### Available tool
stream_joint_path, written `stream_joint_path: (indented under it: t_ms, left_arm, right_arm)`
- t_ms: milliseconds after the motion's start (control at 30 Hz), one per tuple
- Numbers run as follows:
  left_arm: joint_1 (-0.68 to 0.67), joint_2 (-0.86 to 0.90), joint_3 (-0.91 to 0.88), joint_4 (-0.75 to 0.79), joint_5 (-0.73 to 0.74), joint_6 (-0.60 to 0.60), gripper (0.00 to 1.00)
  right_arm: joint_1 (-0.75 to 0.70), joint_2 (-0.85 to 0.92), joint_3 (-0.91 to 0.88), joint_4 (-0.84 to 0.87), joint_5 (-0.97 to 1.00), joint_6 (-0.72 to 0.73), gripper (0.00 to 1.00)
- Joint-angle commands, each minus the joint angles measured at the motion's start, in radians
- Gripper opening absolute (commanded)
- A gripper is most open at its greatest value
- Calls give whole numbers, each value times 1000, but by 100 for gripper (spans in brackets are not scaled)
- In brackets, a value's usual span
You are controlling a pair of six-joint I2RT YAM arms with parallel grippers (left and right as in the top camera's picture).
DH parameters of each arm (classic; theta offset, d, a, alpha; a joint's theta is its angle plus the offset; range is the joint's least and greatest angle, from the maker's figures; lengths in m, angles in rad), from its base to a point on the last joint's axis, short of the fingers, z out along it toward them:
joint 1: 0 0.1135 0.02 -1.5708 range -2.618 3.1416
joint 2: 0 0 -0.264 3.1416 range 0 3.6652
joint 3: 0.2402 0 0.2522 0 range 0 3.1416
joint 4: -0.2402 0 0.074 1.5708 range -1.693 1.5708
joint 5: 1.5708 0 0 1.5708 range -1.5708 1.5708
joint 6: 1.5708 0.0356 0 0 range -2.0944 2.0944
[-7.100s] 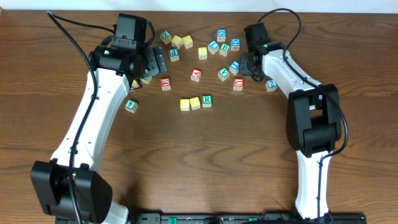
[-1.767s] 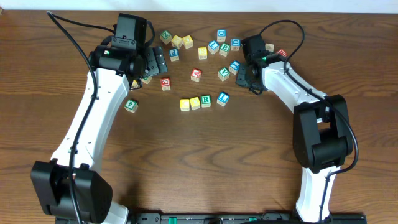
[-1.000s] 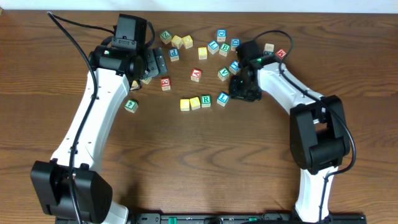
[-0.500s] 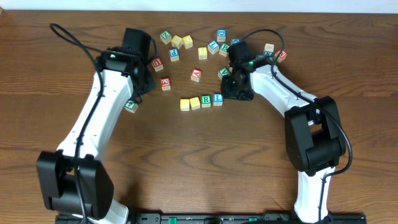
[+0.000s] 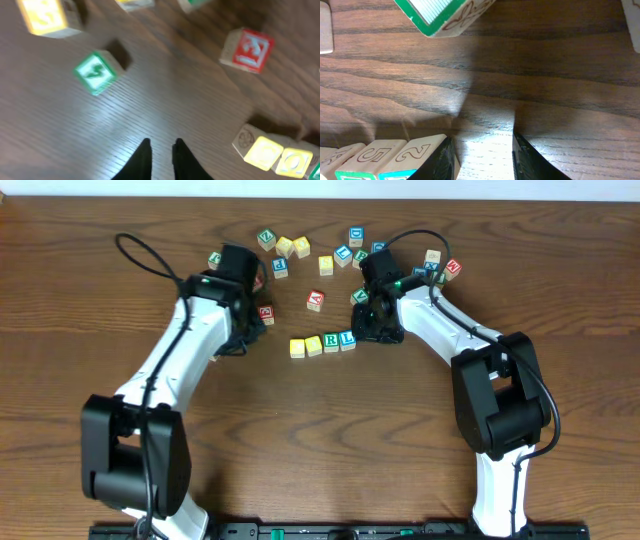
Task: Spell out CORL
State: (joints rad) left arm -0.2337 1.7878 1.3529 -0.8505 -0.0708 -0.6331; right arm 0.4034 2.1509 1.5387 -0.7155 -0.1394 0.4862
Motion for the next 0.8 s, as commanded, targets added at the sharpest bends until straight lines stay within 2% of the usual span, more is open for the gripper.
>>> stream_joint_path:
  t_ms: [0, 300, 467, 767]
  left_arm:
    - [-41, 35, -16, 9, 34, -12, 13]
    - [-110, 120, -16, 47, 34, -13, 8]
    - [-117, 183, -16, 82, 56, -12, 8]
    - [-145, 199, -16, 119, 90, -11, 8]
  right_arm:
    - [5, 19, 11, -14, -2, 7, 32]
    - [5, 19, 11, -71, -2, 7, 32]
    - [5, 19, 11, -74, -2, 6, 32]
    - [6, 19, 11, -89, -2, 6, 33]
